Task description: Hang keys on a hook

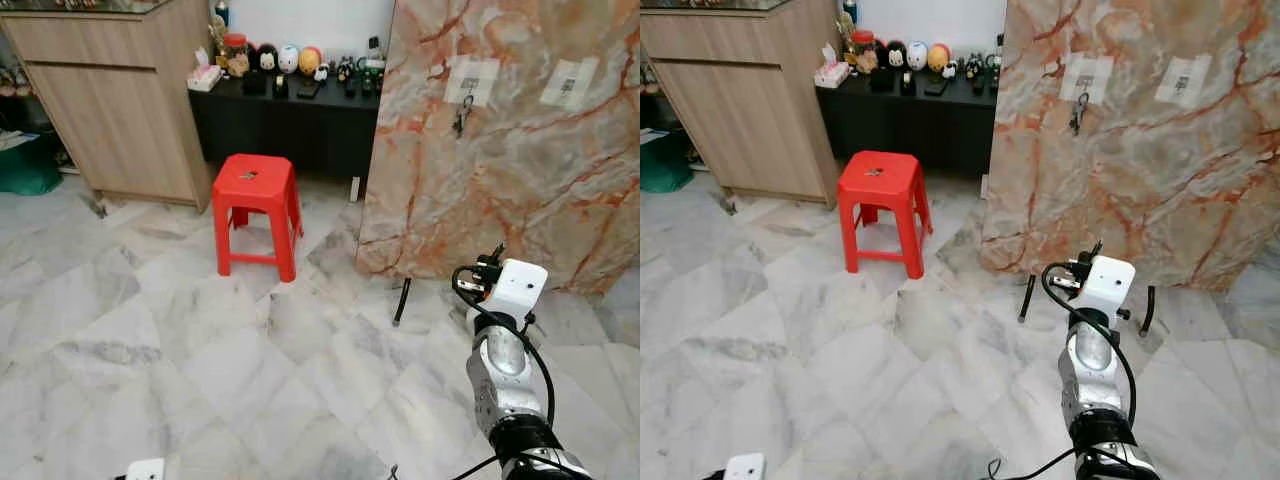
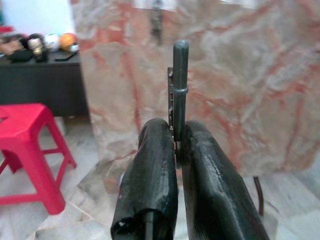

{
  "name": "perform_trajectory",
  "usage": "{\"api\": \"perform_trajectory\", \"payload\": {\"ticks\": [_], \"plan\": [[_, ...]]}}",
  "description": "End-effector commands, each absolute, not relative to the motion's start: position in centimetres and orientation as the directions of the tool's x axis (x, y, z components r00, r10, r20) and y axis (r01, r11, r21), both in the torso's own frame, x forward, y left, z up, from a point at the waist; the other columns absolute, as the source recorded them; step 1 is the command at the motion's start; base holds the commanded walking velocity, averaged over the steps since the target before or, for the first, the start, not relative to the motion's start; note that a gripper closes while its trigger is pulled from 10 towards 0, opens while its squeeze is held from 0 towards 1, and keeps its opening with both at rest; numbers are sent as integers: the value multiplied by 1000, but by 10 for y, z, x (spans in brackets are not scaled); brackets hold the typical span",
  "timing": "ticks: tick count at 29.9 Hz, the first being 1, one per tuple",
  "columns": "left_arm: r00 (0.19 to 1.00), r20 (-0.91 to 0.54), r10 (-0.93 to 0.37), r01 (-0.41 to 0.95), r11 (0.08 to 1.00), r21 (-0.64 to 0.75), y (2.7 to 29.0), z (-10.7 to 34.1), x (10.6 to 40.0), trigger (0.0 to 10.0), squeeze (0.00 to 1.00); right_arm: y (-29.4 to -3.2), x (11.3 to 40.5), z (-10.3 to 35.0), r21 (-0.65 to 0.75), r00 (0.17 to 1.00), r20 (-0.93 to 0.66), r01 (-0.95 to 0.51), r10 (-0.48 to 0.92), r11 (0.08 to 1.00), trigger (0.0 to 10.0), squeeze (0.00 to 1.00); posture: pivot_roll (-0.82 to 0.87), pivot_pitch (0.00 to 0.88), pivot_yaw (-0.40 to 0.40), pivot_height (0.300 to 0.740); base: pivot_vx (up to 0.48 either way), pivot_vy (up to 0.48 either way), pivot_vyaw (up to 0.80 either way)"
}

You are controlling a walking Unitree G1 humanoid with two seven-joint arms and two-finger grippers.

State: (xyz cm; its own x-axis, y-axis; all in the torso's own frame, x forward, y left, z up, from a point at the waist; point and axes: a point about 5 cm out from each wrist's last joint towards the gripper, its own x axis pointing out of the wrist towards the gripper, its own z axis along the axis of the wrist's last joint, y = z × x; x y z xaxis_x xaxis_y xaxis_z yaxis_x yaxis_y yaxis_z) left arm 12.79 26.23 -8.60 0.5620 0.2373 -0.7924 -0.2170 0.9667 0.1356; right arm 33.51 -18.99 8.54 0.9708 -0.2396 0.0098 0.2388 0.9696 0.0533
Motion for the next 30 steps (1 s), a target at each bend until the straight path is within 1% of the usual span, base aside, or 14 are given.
{"api": "perform_trajectory", "payload": {"ticks": [1, 4, 8, 16, 26, 30], "plan": [[526, -820, 227, -230, 966, 119, 260, -91, 118, 10000, 0, -193, 338, 94, 55, 968, 40, 245, -248, 968, 10000, 0, -44, 0, -36, 740, 345, 0, 0], [508, -830, 230, -237, 964, 122, 264, -92, 111, 10000, 0, -193, 338, 96, 51, 967, 42, 247, -249, 968, 10000, 0, -46, 0, -35, 740, 341, 0, 0], [495, -837, 232, -248, 961, 119, 266, -93, 107, 10000, 0, -188, 340, 98, 7, 974, 60, 219, -219, 976, 10000, 0, -45, 0, -36, 740, 341, 0, 0], [500, -842, 204, -230, 968, 98, 246, -96, 118, 10000, 0, -188, 342, 101, 26, 972, 59, 225, -226, 974, 10000, 0, -37, 0, -38, 740, 356, 0, 0], [487, -853, 188, -204, 974, 98, 236, -99, 117, 10000, 0, -190, 343, 105, 40, 967, 67, 244, -246, 969, 10000, 0, -38, 0, -19, 740, 392, 0, 0], [477, -860, 182, -188, 977, 103, 231, -101, 116, 10000, 0, -187, 343, 103, 35, 974, 60, 219, -220, 975, 10000, 0, -46, 0, -1, 740, 411, 0, 0]]}}
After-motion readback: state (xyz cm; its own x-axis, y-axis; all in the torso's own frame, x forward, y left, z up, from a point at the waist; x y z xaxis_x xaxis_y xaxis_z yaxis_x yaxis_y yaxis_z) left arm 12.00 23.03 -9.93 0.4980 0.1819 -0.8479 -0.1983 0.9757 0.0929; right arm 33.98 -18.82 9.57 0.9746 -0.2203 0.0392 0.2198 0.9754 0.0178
